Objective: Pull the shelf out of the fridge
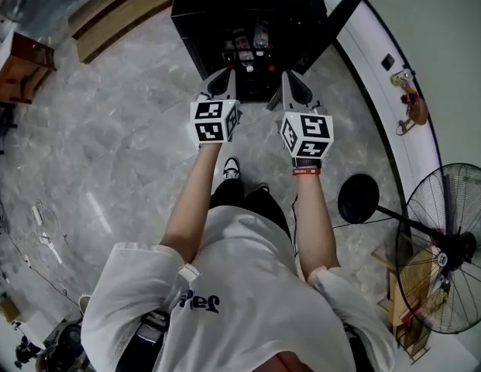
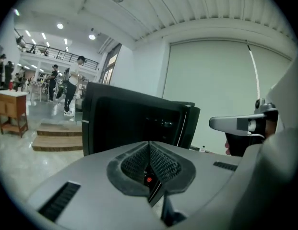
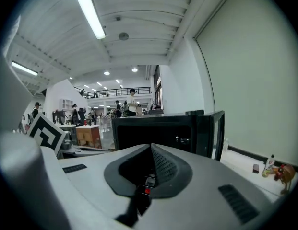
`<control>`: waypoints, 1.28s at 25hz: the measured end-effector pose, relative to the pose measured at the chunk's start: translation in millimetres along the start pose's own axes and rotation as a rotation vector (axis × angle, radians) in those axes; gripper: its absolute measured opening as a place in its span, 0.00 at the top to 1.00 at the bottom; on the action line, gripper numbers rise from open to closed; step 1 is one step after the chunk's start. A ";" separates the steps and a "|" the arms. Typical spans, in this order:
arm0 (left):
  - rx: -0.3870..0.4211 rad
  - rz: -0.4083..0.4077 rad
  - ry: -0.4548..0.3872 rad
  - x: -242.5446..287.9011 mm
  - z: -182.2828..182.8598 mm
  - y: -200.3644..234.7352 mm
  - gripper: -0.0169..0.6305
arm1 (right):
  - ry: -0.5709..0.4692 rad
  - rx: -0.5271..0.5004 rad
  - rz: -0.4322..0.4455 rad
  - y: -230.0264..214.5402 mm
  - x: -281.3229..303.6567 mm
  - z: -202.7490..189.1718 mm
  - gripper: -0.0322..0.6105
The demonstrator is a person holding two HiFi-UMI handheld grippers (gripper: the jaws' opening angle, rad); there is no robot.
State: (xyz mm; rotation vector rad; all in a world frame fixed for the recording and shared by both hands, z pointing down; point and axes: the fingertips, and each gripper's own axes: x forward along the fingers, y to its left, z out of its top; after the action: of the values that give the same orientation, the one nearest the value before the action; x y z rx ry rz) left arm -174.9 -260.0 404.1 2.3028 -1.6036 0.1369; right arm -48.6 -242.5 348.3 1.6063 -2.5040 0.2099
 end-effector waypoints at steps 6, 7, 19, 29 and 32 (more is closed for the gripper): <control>-0.239 -0.006 0.023 68.3 -60.4 12.5 0.94 | 0.050 0.047 0.031 -25.3 38.9 -62.3 0.93; -0.273 -0.006 0.024 83.1 -71.2 11.9 0.94 | 0.060 0.057 0.034 -33.9 45.2 -75.2 0.93; -0.631 0.005 0.005 275.6 -202.0 -5.7 0.88 | 0.123 0.110 0.075 -173.0 112.2 -209.2 0.91; -0.853 -0.042 -0.097 351.1 -250.3 10.7 0.79 | 0.141 0.119 0.100 -200.9 144.1 -268.9 0.91; -0.918 -0.068 -0.128 370.6 -253.4 17.0 0.72 | 0.148 0.136 0.104 -207.0 152.5 -278.8 0.90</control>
State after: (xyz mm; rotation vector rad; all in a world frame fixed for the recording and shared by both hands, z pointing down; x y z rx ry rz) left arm -29.1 -515.3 743.9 1.6426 -1.2444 -0.6402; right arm 93.1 -406.9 659.3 1.4482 -2.5082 0.5034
